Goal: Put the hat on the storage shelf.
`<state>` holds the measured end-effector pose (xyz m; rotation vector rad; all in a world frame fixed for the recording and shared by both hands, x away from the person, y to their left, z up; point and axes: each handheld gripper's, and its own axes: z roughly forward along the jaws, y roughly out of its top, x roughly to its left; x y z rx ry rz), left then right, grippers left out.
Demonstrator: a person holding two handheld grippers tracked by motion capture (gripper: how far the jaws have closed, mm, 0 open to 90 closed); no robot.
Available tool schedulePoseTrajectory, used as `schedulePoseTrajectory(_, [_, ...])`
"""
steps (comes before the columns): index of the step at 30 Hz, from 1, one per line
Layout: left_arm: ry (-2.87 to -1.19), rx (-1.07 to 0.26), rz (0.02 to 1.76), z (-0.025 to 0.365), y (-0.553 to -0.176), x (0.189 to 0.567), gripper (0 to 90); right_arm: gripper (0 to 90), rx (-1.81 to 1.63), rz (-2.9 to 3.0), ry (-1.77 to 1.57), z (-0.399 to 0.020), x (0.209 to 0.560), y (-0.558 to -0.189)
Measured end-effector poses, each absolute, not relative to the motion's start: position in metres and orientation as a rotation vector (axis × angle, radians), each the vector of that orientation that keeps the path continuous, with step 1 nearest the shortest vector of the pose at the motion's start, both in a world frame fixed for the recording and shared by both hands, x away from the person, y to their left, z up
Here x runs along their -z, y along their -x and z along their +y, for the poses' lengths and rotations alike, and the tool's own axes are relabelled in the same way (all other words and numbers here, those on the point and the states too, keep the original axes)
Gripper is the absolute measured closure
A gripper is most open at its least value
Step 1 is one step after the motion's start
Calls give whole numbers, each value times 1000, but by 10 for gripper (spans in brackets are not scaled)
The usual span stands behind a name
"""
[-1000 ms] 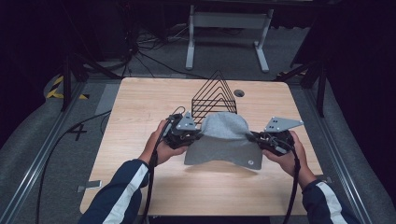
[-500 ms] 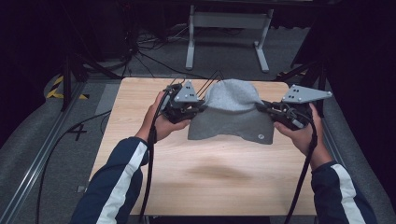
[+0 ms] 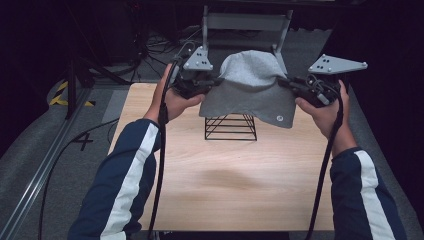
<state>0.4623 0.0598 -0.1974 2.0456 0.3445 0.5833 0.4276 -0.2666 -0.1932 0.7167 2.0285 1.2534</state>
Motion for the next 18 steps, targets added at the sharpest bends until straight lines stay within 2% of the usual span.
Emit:
schedulePoseTrajectory(8, [-2037, -590, 400, 58, -489, 195, 833, 848, -1250, 2006, -733, -260, 183, -453])
schedulePoseTrajectory(18, [-2054, -573, 456, 57, -514, 209, 832, 848, -1253, 2031, -762, -247, 197, -484])
